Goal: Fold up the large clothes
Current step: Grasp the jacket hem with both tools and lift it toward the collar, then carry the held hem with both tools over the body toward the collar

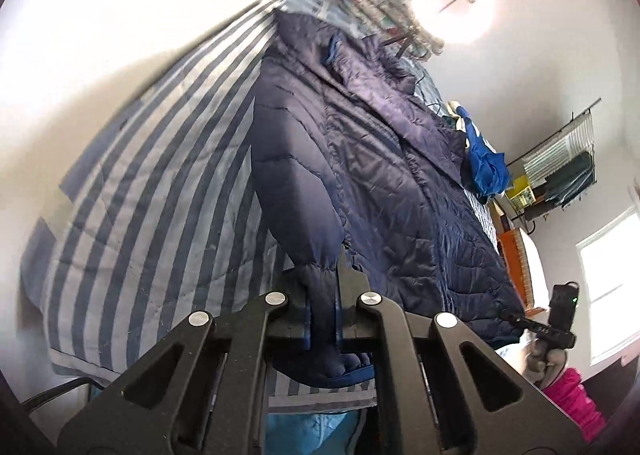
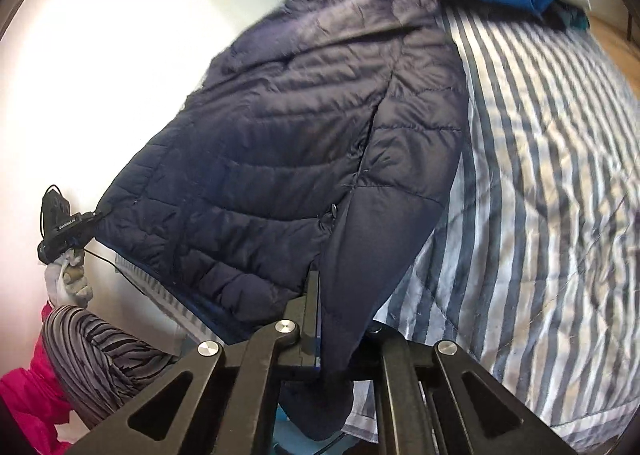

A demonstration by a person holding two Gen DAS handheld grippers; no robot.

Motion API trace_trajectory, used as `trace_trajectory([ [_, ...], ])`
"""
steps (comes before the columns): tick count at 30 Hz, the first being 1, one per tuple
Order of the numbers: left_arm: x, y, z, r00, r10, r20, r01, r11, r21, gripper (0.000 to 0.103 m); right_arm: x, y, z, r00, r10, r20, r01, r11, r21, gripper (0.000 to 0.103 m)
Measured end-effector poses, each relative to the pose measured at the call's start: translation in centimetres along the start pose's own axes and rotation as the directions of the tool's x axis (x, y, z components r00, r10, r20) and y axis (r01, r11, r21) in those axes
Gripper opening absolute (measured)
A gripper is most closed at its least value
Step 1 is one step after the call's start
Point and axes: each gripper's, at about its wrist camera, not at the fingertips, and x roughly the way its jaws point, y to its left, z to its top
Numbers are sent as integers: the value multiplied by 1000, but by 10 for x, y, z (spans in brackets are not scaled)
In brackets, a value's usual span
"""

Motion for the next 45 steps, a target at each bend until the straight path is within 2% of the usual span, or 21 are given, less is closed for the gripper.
trace_trajectory([
  [4, -14, -15, -1, 1000, -2, 28, 1, 999, 41, 5, -22, 4, 0, 999, 23, 44, -22, 1000, -22, 1],
  [16, -77, -41, -10, 991, -76, 107, 69, 995, 70, 4, -88, 3, 6, 983, 72, 169, -66, 997, -40, 0],
  [21, -112, -60, -10, 982, -113, 149, 98, 990, 106, 4, -121, 6, 11, 970, 112, 215, -104, 993, -48, 0],
  [24, -117, -71, 1, 981, -126, 150, 110, 988, 109, 4, -133, 8, 24, 962, 115, 247, -106, 993, -52, 0],
  [29, -98, -86, 37, 979, -114, 168, 94, 988, 124, 4, -124, 17, 69, 955, 104, 276, -80, 992, -95, 0],
  [37, -45, -109, 124, 975, -76, 207, 50, 991, 126, 4, -112, 13, 147, 941, 63, 333, -31, 994, -101, 0],
  [43, 19, -118, 190, 979, -13, 201, -9, 994, 107, 4, -83, -10, 208, 944, 11, 330, 7, 999, -53, 0],
  [45, 41, -117, 202, 981, 8, 195, -29, 994, 104, 4, -67, -18, 229, 949, -21, 314, 35, 999, -41, 0],
])
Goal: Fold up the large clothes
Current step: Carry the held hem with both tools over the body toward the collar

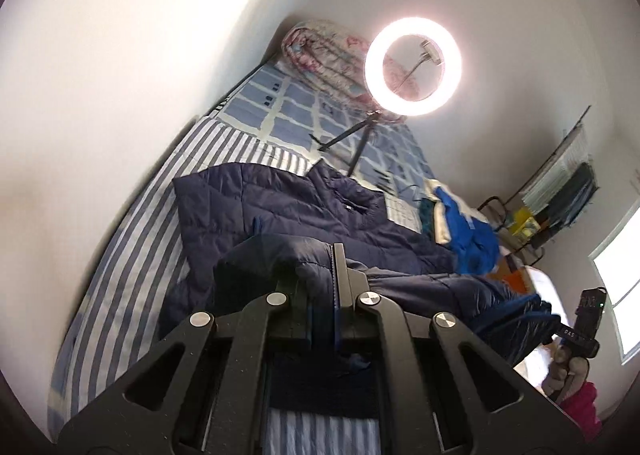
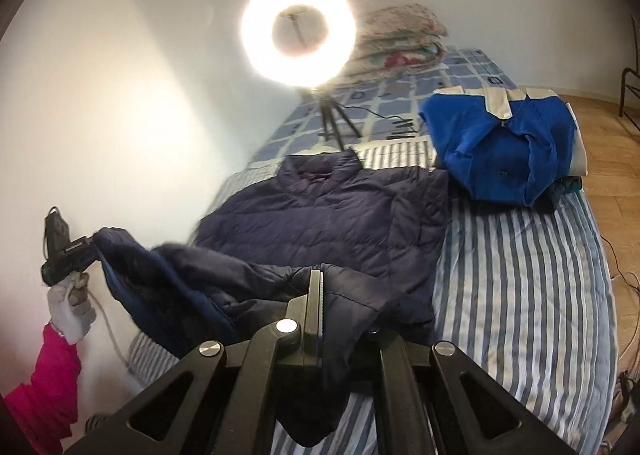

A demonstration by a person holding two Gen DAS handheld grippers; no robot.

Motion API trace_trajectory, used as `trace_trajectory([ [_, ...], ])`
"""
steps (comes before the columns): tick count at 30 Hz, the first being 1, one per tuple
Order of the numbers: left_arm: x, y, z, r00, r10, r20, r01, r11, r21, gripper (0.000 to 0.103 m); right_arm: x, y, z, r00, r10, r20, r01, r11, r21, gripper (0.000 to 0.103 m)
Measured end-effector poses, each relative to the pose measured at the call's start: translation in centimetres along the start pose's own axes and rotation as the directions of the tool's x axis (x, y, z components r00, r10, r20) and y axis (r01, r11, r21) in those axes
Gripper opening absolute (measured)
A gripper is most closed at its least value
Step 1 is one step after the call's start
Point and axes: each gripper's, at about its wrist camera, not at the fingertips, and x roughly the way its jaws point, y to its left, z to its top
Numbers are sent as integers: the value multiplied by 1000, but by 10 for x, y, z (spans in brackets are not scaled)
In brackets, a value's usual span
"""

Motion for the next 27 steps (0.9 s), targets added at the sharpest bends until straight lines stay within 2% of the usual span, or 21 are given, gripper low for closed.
trace_trajectory([
  [6, 87, 9, 17, 995, 74, -68, -73, 997, 11, 4, 76, -32, 29, 996, -64, -62, 66, 997, 32, 0],
  [13, 170, 48, 18, 981, 125, -147, -132, 990, -42, 4, 145, -74, 36, 986, -106, -130, 119, 988, 95, 0],
  [16, 189, 53, 15, 977, 146, -156, -151, 988, -17, 4, 166, -85, 35, 984, -103, -147, 120, 986, 114, 0],
  [27, 222, 65, 27, 971, 171, -169, -174, 985, -1, 4, 203, -85, 52, 975, -146, -168, 159, 985, 64, 0],
])
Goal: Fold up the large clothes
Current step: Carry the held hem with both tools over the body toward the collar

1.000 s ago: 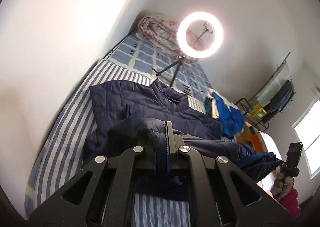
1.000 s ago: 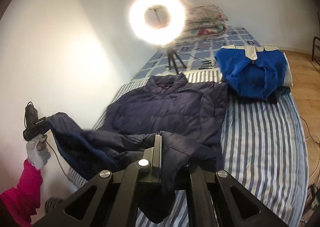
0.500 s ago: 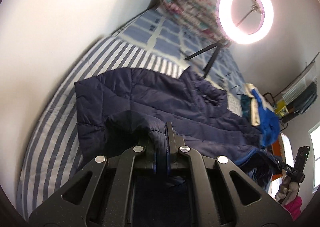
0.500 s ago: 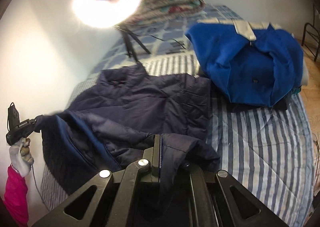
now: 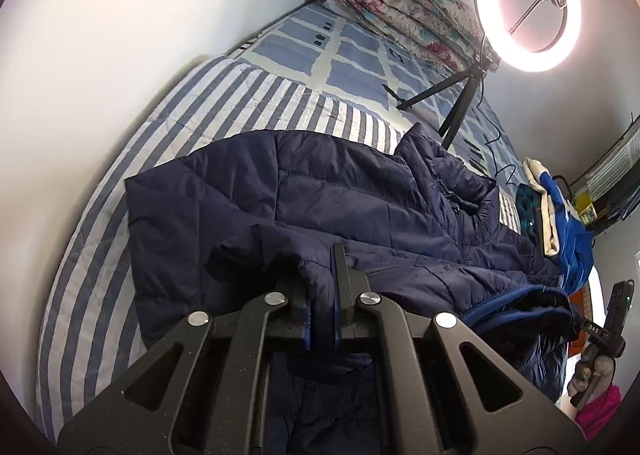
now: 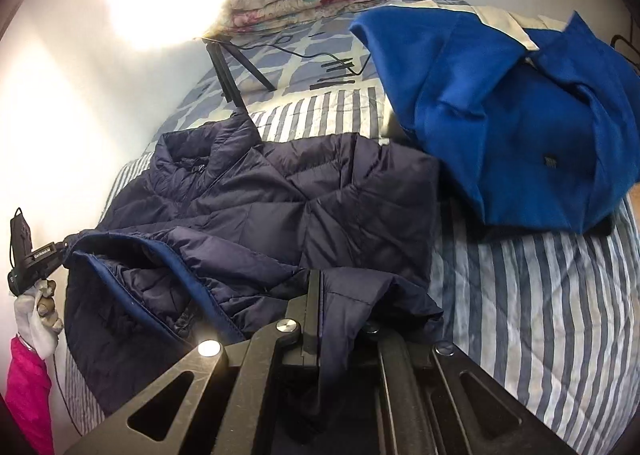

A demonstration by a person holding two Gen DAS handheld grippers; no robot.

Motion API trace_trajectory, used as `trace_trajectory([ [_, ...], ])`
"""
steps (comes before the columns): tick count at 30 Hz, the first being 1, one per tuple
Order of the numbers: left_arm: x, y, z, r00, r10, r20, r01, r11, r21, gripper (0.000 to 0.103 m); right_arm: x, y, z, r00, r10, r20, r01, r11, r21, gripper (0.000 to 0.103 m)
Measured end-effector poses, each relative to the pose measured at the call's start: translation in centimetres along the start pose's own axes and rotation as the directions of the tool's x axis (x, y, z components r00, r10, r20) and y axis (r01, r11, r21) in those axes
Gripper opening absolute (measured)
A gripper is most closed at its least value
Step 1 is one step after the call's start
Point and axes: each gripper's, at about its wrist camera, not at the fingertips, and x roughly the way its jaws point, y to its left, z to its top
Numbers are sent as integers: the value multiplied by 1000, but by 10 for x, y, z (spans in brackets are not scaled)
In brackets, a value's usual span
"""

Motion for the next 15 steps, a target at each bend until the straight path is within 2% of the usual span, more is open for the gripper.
trace_trajectory([
  [1, 0, 0, 2, 1000, -4, 1, 4, 1000, 2, 4, 3, 1, 2, 1000, 4, -7, -4, 1000, -7, 0],
  [4, 1, 1, 9, 1000, -15, -20, 16, 1000, 24, 14, 4, -3, 6, 999, 33, -13, -33, 999, 0, 3],
  [7, -3, 4, 16, 999, -32, -30, 33, 999, 27, 29, 4, -11, 9, 998, 62, -7, -62, 997, 38, 10],
  [9, -7, 7, 21, 999, -45, -27, 45, 999, 17, 44, 4, -18, 11, 996, 92, -13, -91, 993, 76, 16],
  [11, -12, 9, 26, 999, -51, -14, 51, 999, -5, 57, 3, -23, 12, 993, 120, -9, -119, 987, 112, 30],
  [12, -14, 12, 29, 998, -62, -11, 62, 998, -21, 59, 2, -25, 13, 991, 136, -1, -134, 982, 135, 35],
  [14, -20, 15, 33, 998, -58, 16, 58, 998, -36, 59, -2, -33, 13, 984, 176, 27, -178, 965, 193, 66],
  [15, -25, 15, 35, 999, -43, 31, 44, 999, -25, 59, -5, -35, 13, 983, 176, 45, -181, 963, 201, 70],
])
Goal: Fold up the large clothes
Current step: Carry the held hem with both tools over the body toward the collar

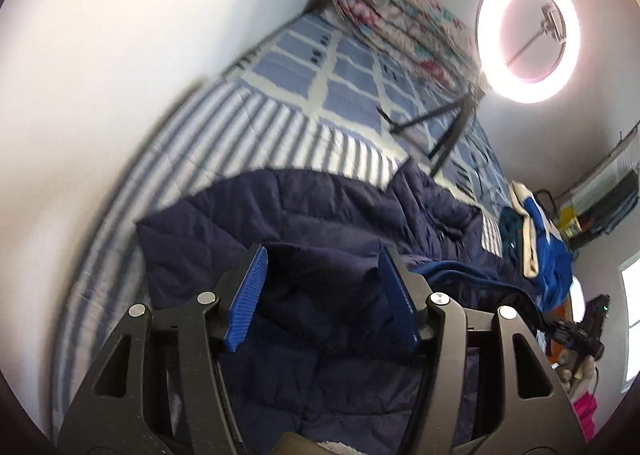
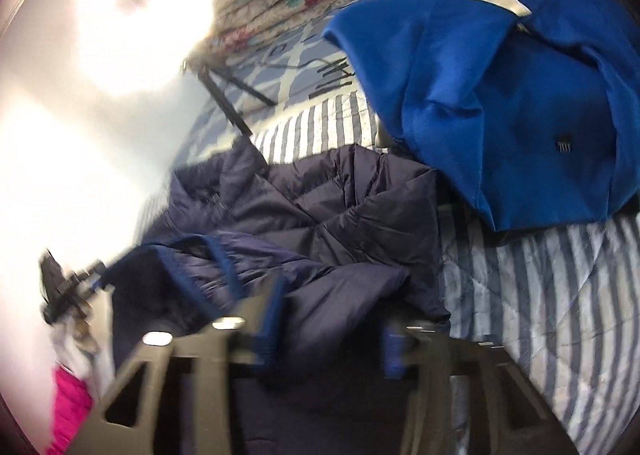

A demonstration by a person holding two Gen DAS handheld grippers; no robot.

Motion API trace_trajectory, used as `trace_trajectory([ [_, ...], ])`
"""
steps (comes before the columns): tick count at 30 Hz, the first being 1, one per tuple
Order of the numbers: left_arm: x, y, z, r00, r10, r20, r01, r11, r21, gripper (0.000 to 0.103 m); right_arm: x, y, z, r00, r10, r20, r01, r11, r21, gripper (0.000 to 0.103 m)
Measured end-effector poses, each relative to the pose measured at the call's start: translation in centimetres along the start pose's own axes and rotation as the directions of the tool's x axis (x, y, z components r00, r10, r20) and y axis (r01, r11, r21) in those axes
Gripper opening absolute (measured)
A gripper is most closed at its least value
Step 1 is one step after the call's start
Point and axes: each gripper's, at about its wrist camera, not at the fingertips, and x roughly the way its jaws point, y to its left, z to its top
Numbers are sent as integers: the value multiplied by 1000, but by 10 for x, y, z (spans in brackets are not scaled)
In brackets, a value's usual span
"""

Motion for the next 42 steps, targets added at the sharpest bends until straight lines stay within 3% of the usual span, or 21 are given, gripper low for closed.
trace_trajectory([
  [4, -7, 2, -5, 999, 42, 1, -42, 994, 96, 59, -23, 0, -4, 996, -29, 82, 35, 997, -73, 72],
  [7, 4, 17, -14, 994, 92, -51, -85, 989, 123, 59, -39, -11, -16, 988, -98, 118, 112, 986, -122, 72],
  [9, 19, 32, -20, 988, 103, -114, -94, 992, 82, 59, -40, -22, -21, 988, -121, 100, 132, 984, -117, 72],
  [13, 36, 38, -25, 987, 92, -131, -85, 995, 58, 59, -31, -37, -28, 991, -116, 71, 121, 989, -81, 72],
  [15, 48, 36, -28, 985, 55, -163, -47, 998, 47, 59, -24, -39, -27, 993, -100, 57, 104, 992, -69, 72],
  [17, 50, 32, -31, 985, 75, -158, -66, 996, 63, 59, -16, -37, -26, 994, -105, 41, 108, 991, -84, 71],
  [18, 51, 31, -31, 985, 77, -154, -68, 995, 68, 51, -13, -35, -25, 992, -117, 38, 120, 988, -93, 70],
  [19, 51, 30, -32, 985, 82, -155, -71, 995, 75, 44, -10, -32, -25, 993, -115, 33, 118, 988, -102, 66],
  [21, 53, 28, -32, 982, 109, -152, -97, 992, 83, 21, -8, -30, -26, 995, -101, 23, 103, 989, -108, 51],
  [23, 52, 23, -32, 983, 120, -140, -106, 989, 100, 8, -5, -25, -27, 995, -99, 10, 100, 988, -121, 31],
  [24, 50, 21, -33, 984, 117, -134, -103, 989, 109, 5, -4, -21, -28, 995, -99, 7, 99, 987, -129, 29],
  [26, 45, 15, -34, 986, 131, -107, -116, 984, 136, 3, -4, -11, -32, 994, -107, 5, 106, 981, -165, 4],
  [33, 19, -1, -33, 986, 165, -12, -159, 967, 198, 1, -23, 36, -38, 974, -213, 77, 226, 919, -323, 0],
  [42, 3, -7, 3, 987, 154, 55, -162, 970, 182, 1, -43, 57, -9, 948, -250, 196, 306, 887, -345, 0],
])
